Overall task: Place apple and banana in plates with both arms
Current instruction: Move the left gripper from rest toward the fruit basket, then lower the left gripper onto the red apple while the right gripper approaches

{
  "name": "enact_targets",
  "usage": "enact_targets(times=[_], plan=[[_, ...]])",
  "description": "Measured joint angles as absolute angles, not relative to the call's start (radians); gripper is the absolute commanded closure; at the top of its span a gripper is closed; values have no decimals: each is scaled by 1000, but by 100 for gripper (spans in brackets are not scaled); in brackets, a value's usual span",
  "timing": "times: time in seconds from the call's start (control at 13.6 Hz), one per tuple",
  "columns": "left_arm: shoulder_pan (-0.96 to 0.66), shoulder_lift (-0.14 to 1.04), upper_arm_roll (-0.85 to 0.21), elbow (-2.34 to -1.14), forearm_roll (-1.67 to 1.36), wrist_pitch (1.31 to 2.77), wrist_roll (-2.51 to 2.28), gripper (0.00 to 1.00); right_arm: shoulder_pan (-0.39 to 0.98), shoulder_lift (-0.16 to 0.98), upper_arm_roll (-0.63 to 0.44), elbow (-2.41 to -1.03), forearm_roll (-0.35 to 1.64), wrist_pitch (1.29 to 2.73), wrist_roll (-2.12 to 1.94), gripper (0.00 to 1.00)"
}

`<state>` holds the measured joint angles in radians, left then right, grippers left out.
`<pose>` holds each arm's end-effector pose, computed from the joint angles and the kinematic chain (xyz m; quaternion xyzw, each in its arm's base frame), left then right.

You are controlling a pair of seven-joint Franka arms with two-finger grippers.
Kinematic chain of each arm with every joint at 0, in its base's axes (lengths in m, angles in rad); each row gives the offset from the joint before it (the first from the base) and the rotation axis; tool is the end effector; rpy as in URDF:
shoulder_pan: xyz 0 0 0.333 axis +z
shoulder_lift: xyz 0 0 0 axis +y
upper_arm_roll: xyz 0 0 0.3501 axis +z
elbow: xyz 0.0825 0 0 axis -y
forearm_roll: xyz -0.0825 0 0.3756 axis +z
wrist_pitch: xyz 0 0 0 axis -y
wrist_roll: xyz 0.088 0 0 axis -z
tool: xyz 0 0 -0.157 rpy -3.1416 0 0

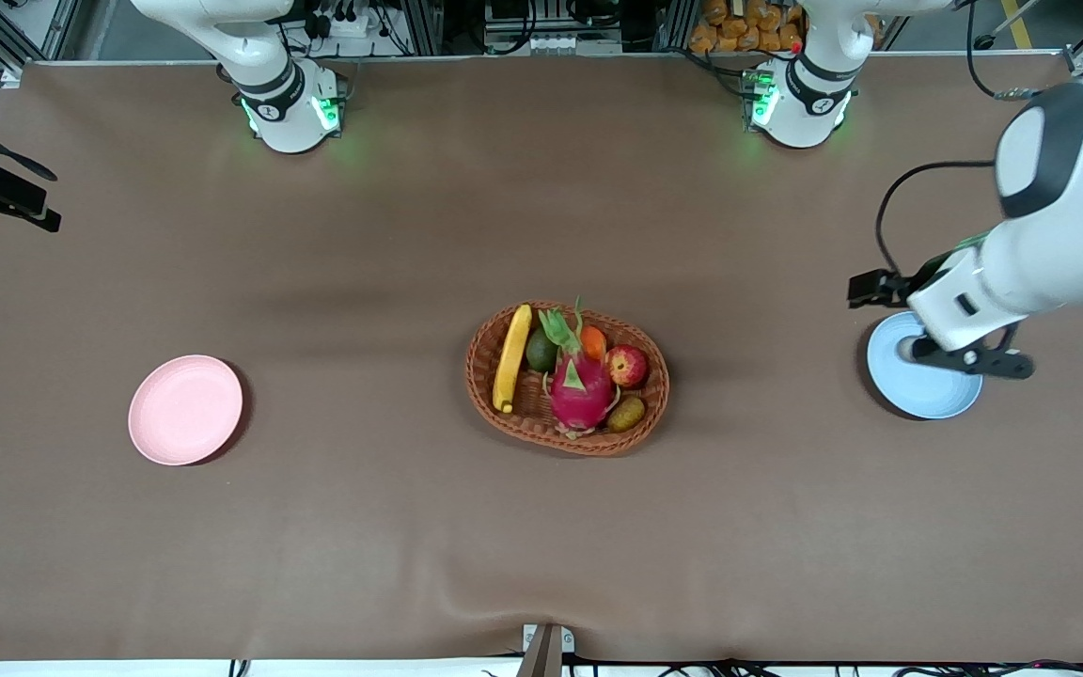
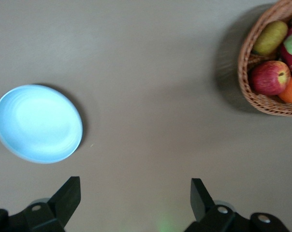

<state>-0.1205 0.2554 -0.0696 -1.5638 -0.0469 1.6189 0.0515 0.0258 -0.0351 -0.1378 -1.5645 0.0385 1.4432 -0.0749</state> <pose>0.5960 -0.1182 0.4678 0.9877 -0.1162 -0.1016 0.0251 0.5136 -0.0526 0.6197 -0.9987 0.0168 0.0410 0.0255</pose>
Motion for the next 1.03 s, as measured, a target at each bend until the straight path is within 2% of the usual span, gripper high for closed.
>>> enact_targets(times=[0.22, 0.52, 0.74, 1.03], plan=[[-212, 285, -87, -1606, -47, 1748, 52, 0, 35, -26, -133, -1568, 44, 1443, -79, 0], [-313, 295, -95, -1722, -47, 1968, 64, 0, 100, 31, -127, -1570, 114, 1487, -77, 0], [-318, 312, -112, -1825, -47, 2147, 153, 0, 131, 82, -126, -1570, 128, 1520, -77, 0], [-321, 378, -166, -1852, -47, 2285, 185, 0, 142, 155, -126, -1571, 223, 1548, -77, 0]])
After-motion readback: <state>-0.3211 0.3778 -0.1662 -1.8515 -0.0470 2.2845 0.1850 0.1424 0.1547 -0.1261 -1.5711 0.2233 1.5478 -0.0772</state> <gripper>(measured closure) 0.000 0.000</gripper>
